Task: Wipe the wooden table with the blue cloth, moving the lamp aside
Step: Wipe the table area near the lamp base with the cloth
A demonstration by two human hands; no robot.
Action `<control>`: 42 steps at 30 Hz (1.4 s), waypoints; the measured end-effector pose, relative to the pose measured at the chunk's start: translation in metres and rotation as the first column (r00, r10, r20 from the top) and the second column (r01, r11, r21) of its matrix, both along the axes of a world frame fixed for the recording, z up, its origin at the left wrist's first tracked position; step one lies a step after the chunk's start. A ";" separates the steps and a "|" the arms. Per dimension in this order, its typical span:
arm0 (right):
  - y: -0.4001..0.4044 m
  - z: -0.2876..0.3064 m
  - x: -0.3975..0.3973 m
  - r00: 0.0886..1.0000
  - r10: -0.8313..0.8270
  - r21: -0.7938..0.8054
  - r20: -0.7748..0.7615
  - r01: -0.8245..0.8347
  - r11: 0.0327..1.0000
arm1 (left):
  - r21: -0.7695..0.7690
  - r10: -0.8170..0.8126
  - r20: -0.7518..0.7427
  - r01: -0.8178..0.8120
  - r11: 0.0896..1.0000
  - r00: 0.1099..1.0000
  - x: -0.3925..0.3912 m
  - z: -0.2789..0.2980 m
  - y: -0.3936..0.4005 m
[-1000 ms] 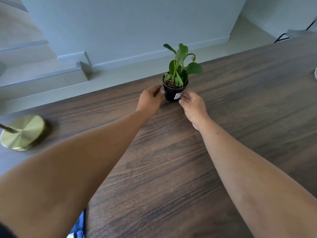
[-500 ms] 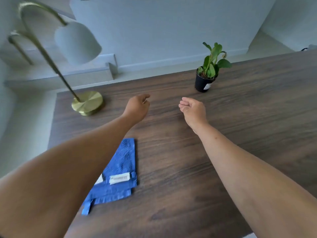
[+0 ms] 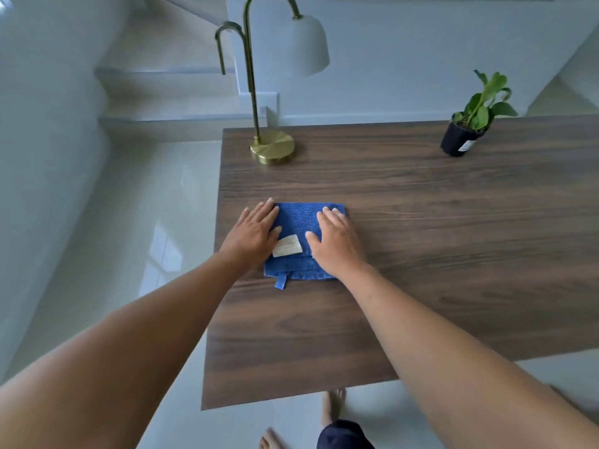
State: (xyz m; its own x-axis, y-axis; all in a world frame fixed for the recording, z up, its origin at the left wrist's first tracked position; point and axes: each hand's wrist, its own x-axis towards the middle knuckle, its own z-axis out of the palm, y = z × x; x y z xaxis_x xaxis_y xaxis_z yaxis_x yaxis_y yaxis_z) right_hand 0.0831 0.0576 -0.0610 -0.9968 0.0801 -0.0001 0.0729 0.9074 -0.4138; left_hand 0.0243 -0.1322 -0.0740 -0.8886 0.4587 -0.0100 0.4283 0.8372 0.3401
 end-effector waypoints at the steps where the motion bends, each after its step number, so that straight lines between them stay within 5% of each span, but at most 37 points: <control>1: -0.008 -0.006 0.005 0.999 -0.010 0.081 0.031 0.007 0.997 | -0.022 -0.007 -0.011 0.006 1.000 1.000 0.005 -0.004 -0.003; 12: 0.014 -0.009 0.005 0.979 -0.092 0.361 0.181 0.021 0.932 | -0.171 -0.060 -0.061 0.048 0.984 0.996 0.005 0.001 0.026; 17: 0.068 0.008 -0.018 0.928 -0.250 0.446 0.277 0.106 0.889 | -0.097 -0.039 0.015 0.040 0.994 0.999 -0.017 0.013 0.056; 23: 0.044 0.001 -0.025 0.959 -0.116 0.245 0.257 0.052 0.968 | -0.039 0.077 0.038 -0.076 0.996 0.996 -0.057 0.008 0.047; 42: 0.065 -0.014 -0.295 0.974 -0.036 0.224 0.224 -0.015 0.975 | -0.022 0.183 -0.077 -0.185 0.982 0.980 -0.084 -0.014 0.048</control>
